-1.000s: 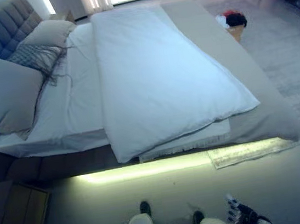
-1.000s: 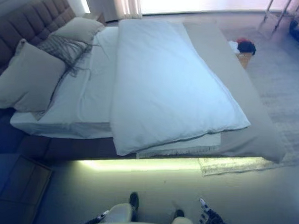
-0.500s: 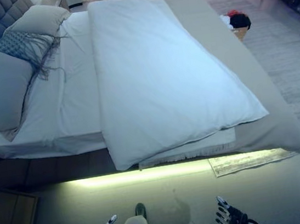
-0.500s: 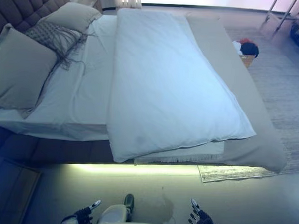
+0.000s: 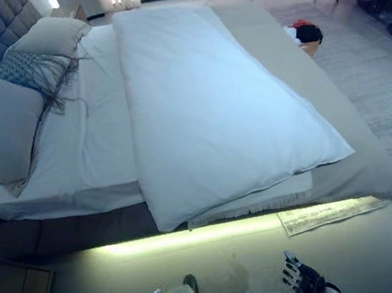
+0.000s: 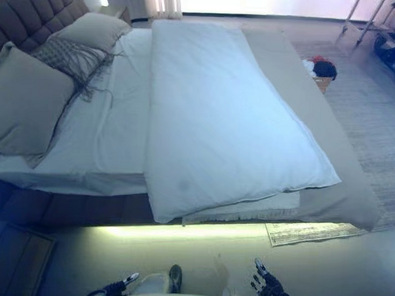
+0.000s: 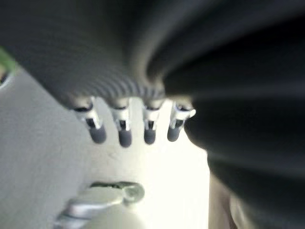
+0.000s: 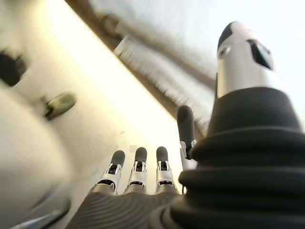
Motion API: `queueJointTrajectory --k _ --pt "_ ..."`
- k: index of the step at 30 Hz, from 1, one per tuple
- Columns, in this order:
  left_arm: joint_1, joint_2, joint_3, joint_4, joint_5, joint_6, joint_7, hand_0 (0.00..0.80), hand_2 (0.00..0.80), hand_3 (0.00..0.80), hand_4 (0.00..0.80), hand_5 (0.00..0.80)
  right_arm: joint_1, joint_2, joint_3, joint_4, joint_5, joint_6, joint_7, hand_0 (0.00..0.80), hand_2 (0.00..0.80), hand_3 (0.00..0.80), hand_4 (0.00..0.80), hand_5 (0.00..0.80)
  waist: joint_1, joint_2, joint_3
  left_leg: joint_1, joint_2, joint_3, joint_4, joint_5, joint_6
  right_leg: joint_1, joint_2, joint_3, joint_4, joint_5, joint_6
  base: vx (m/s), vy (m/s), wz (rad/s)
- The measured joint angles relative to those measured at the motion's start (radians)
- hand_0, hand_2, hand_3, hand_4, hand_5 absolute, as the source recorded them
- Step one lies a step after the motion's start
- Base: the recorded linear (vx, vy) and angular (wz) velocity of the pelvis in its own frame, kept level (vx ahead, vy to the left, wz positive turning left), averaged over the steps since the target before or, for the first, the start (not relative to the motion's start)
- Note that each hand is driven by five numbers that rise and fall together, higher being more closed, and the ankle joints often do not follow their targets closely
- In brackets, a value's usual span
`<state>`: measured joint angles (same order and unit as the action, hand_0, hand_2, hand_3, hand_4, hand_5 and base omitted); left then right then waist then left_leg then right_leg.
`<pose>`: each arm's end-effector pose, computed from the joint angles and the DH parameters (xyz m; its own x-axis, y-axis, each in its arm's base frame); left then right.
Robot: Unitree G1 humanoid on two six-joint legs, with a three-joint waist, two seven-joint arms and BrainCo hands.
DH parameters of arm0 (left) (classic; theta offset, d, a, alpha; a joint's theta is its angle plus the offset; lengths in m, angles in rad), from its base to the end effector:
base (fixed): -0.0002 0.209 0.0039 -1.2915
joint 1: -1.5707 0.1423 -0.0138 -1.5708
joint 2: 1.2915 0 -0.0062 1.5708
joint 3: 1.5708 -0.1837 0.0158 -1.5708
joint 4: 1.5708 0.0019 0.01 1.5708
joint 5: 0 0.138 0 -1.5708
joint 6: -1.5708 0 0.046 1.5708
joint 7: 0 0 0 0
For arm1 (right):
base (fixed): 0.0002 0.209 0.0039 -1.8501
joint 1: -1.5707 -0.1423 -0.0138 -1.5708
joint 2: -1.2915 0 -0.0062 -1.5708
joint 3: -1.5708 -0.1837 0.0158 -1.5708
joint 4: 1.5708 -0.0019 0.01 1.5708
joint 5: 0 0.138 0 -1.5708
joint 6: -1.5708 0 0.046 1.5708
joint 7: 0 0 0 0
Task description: Make the bed neatly
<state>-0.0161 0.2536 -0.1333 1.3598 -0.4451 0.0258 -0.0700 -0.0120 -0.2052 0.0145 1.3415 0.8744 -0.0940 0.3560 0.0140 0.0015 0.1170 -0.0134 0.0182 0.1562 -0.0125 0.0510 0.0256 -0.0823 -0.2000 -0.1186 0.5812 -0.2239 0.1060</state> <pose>0.0533 0.2339 -0.1181 0.2193 0.1444 -0.9649 -0.2806 0.9565 0.0793 0.0590 -0.2251 -0.1189 0.5349 -0.0081 -0.8449 0.5852 0.7249 0.3635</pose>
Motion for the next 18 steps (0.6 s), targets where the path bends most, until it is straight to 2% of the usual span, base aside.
queueJointTrajectory --k 1,3,5,7,8,9,13,15,18 --pt "-0.002 0.008 -0.006 -0.003 -0.001 -0.001 0.000 0.000 0.000 0.000 0.000 0.000 0.000 -0.001 0.006 0.000 0.014 -0.006 0.005 0.000 0.000 0.000 0.000 0.000 -0.002 0.000 0.001 -0.004 0.000 0.004 -0.011 0.004 0.004 -0.050 0.003 0.000 -0.076 0.000 -0.001 -0.171 -0.217 0.06" --pt "-0.027 0.013 -0.008 -0.003 -0.004 -0.009 -0.003 0.000 0.000 0.000 0.000 0.000 -0.011 -0.003 0.021 -0.003 0.038 -0.025 0.005 0.000 0.000 0.000 0.000 0.000 -0.010 0.001 0.010 -0.040 -0.001 0.000 -0.007 0.010 0.010 -0.131 0.008 -0.002 -0.251 0.022 0.018 -0.372 -0.175 0.10" --pt "-0.064 0.012 -0.025 -0.009 -0.014 -0.022 -0.004 0.000 0.000 0.000 0.000 0.000 -0.080 -0.006 0.039 -0.010 0.064 -0.051 -0.024 0.000 0.000 0.000 0.000 0.000 -0.030 -0.003 0.049 -0.105 -0.012 -0.008 0.024 0.019 0.004 -0.247 0.009 -0.008 -0.322 0.101 0.030 -0.196 -0.147 0.32" --pt "-0.109 0.006 -0.047 -0.029 -0.047 -0.033 0.003 0.000 0.000 0.000 0.000 0.000 -0.137 -0.002 0.039 -0.035 0.082 -0.074 -0.059 0.000 0.000 0.000 0.000 0.000 -0.025 -0.004 0.098 -0.155 -0.024 -0.034 0.087 0.000 -0.012 -0.282 0.009 -0.002 -0.270 0.141 0.000 0.044 -0.115 0.65" --pt "-0.111 0.004 -0.056 -0.043 -0.053 -0.037 0.005 0.000 0.000 0.000 0.000 0.000 -0.140 -0.001 0.037 -0.044 0.083 -0.080 -0.061 0.000 0.000 0.000 0.000 0.000 -0.025 -0.016 0.111 -0.159 -0.033 -0.039 0.118 -0.018 -0.024 -0.250 0.015 0.006 -0.294 0.186 -0.029 0.046 -0.097 0.61" --pt "-0.108 -0.005 -0.061 -0.050 -0.061 -0.040 0.009 0.000 0.000 0.000 0.000 0.000 -0.165 -0.008 0.036 -0.051 0.086 -0.085 -0.064 0.000 0.000 0.000 0.000 0.000 -0.023 -0.001 0.132 -0.169 -0.024 -0.051 0.168 -0.043 -0.040 -0.232 0.024 0.008 -0.301 0.224 -0.055 0.034 -0.079 0.34" --pt "-0.095 -0.028 -0.083 -0.052 -0.061 -0.042 0.010 0.000 0.000 0.000 0.000 0.000 -0.226 -0.019 0.036 -0.120 0.130 -0.146 -0.082 0.000 0.000 0.000 0.000 0.000 -0.023 0.033 0.152 -0.213 0.030 -0.053 0.240 -0.083 -0.074 -0.248 0.065 -0.015 -0.280 0.202 -0.090 0.009 -0.014 0.00" --pt "-0.114 -0.032 -0.101 -0.049 -0.061 -0.052 0.011 0.000 0.000 0.000 0.000 0.000 -0.242 -0.035 0.036 -0.152 0.148 -0.184 -0.116 0.000 0.000 0.000 0.000 0.000 -0.025 0.025 0.161 -0.242 0.035 -0.055 0.261 -0.090 -0.083 -0.283 0.064 -0.025 -0.238 0.178 -0.099 -0.015 0.030 0.12" --pt "-0.161 -0.027 -0.103 -0.045 -0.071 -0.066 0.009 0.000 0.000 0.000 0.000 0.000 -0.280 -0.058 0.031 -0.163 0.177 -0.189 -0.155 0.000 0.000 0.000 0.000 0.000 -0.025 0.018 0.190 -0.276 0.032 -0.065 0.305 -0.109 -0.084 -0.317 0.052 -0.030 -0.176 0.149 -0.100 -0.012 0.022 0.10"
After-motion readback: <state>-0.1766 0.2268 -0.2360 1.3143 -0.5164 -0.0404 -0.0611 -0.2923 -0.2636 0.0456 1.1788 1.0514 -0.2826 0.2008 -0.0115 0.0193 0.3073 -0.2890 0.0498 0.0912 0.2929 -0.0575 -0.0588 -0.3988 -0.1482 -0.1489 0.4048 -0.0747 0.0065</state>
